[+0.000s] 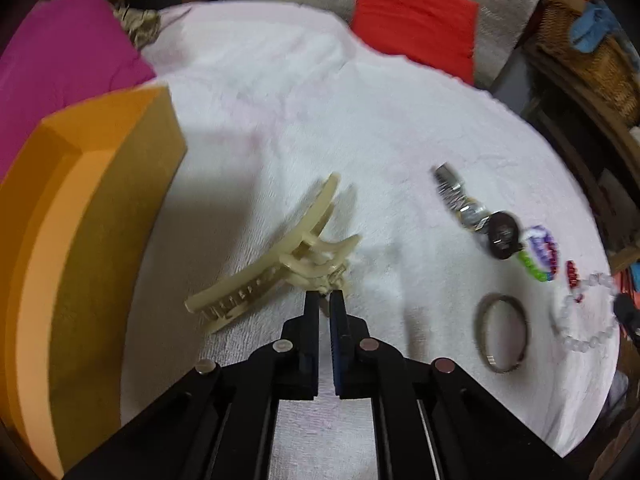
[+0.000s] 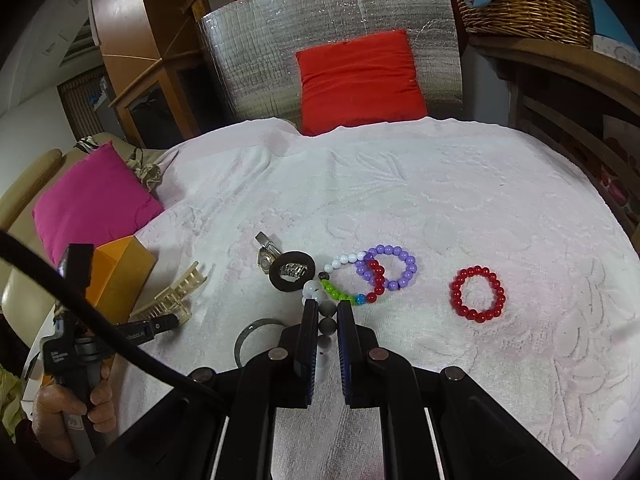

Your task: Organize jewelry

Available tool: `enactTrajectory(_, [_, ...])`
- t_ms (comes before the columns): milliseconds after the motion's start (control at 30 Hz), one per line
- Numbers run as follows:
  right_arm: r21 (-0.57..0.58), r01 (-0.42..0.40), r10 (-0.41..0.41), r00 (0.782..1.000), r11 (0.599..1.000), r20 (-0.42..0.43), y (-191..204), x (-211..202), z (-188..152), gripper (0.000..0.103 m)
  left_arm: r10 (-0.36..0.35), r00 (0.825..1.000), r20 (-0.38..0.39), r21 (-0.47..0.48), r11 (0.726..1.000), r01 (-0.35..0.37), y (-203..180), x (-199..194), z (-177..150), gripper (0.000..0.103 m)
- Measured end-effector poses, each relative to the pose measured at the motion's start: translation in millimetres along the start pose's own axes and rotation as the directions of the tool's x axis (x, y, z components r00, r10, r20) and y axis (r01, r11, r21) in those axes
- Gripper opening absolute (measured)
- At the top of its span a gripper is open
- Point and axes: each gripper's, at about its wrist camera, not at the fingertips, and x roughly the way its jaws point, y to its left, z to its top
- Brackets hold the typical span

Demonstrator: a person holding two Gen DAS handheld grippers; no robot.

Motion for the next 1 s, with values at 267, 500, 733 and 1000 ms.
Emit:
enactTrajectory(267, [0.005, -0.001, 0.001, 1.000, 1.000, -0.007, 2, 1, 0, 0.010, -0.028, 0.996, 0.082, 0.039, 0.999, 0.025, -5, -24, 3, 0.009])
enactTrajectory(500, [0.012, 0.000, 0.001, 1.000, 1.000, -0.018, 0, 6, -2, 0.010, 0.065, 0.994, 0.089, 0.054, 0.996, -0.070, -4, 1, 19, 0.074])
enactTrajectory(733, [0.014, -0.004, 0.004, 1.000, 1.000, -0.027, -3, 7, -3, 0.010, 0.067, 0.998, -0.007, 0.043, 0.997, -0.067, 3, 36, 22, 0.050])
enactTrajectory(1000, [0.021, -0.019, 0.019, 1.000, 1.000, -0.008, -1, 2, 0, 0.010, -0.009, 0.999, 0.034, 0.052, 0.999, 0.007, -12, 2, 14, 0.040])
